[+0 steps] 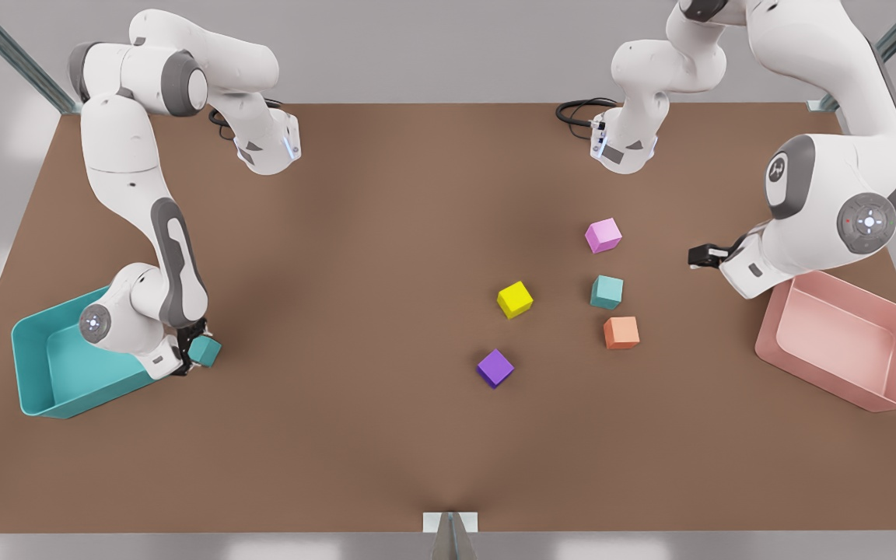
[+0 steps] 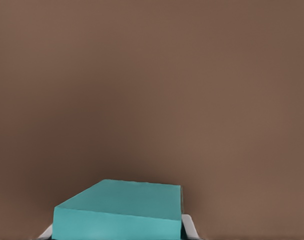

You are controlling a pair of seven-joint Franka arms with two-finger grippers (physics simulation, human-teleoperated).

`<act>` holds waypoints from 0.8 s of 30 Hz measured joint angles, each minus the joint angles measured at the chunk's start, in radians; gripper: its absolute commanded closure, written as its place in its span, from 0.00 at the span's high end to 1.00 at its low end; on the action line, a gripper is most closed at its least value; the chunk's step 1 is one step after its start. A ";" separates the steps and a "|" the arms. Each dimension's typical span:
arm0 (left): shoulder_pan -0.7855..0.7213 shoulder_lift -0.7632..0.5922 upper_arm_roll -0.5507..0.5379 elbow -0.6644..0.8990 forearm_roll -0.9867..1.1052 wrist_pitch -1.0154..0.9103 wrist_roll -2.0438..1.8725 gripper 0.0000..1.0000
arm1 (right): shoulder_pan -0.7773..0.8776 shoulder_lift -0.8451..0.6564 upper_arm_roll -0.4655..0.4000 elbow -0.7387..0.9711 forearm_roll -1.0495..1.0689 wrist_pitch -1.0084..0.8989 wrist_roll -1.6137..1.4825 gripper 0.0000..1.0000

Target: Stack the two blue cubes on top of each other

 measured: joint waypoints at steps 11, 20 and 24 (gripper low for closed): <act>0.005 0.021 -0.069 -0.002 -0.015 -0.001 -0.001 1.00 | 0.000 0.008 0.002 0.005 0.012 0.017 0.004 0.71; -0.236 -0.018 0.027 -0.517 -0.021 0.382 -0.015 1.00 | 0.034 -0.006 0.010 0.020 0.051 -0.004 0.008 0.57; -0.223 -0.001 0.028 -0.571 -0.020 0.537 -0.008 1.00 | 0.166 -0.025 0.007 0.085 0.083 -0.037 0.034 0.58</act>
